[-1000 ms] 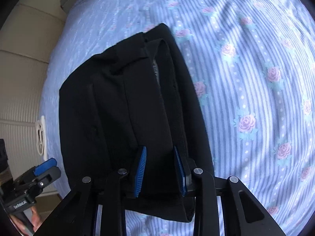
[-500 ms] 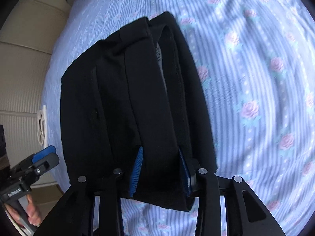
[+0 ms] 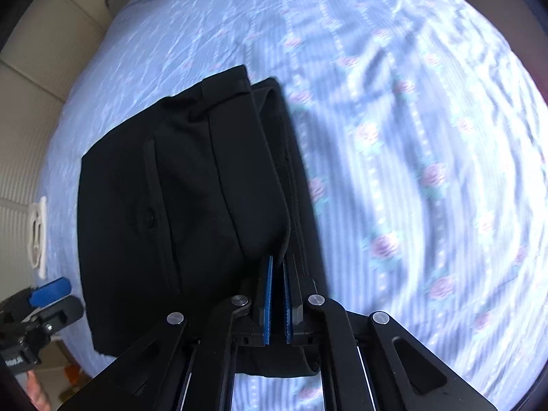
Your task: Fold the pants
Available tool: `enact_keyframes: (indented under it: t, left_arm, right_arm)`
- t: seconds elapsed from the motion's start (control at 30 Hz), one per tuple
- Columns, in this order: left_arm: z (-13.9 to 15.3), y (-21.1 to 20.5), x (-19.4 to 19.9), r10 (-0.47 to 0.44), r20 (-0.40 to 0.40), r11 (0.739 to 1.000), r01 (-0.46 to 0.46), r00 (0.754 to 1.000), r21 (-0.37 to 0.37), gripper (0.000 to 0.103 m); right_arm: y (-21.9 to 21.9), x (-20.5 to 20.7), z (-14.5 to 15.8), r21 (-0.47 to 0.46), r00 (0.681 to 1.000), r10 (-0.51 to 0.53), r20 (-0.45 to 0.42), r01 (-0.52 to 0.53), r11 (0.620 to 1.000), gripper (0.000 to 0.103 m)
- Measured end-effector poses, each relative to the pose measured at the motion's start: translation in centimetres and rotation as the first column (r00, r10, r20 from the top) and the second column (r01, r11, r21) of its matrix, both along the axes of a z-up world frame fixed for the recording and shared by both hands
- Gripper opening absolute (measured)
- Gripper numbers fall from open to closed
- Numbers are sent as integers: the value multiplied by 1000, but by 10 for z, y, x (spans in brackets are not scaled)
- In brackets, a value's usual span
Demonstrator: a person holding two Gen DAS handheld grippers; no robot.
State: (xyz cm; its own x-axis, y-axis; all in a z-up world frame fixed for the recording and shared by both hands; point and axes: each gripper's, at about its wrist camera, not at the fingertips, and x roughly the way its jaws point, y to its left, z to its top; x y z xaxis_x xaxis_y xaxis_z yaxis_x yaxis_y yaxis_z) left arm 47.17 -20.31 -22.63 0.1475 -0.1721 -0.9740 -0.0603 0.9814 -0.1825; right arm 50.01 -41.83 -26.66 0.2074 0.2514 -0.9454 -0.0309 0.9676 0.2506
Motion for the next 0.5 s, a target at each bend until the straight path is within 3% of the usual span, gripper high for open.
enact_keyframes:
  t: [0.23, 0.33, 0.4, 0.5]
  left_arm:
    - [1, 1, 2, 7, 3, 1000, -7, 1000, 4, 67]
    - [1, 2, -2, 4, 6, 1000, -5, 1000, 12, 69]
    - [2, 6, -7, 4, 8, 1000, -4, 1000, 18, 69]
    - [6, 12, -13, 16, 13, 1000, -17, 1000, 11, 69]
  right_arm:
    - [5, 3, -8, -80, 999, 23, -24, -25, 996, 7]
    - [-2, 1, -6, -131, 999, -39, -23, 36, 991, 17]
    - [-11, -4, 2, -177, 997, -80, -14, 76, 981, 43]
    - [-20, -17, 19, -198, 994, -108, 12, 109, 974, 44]
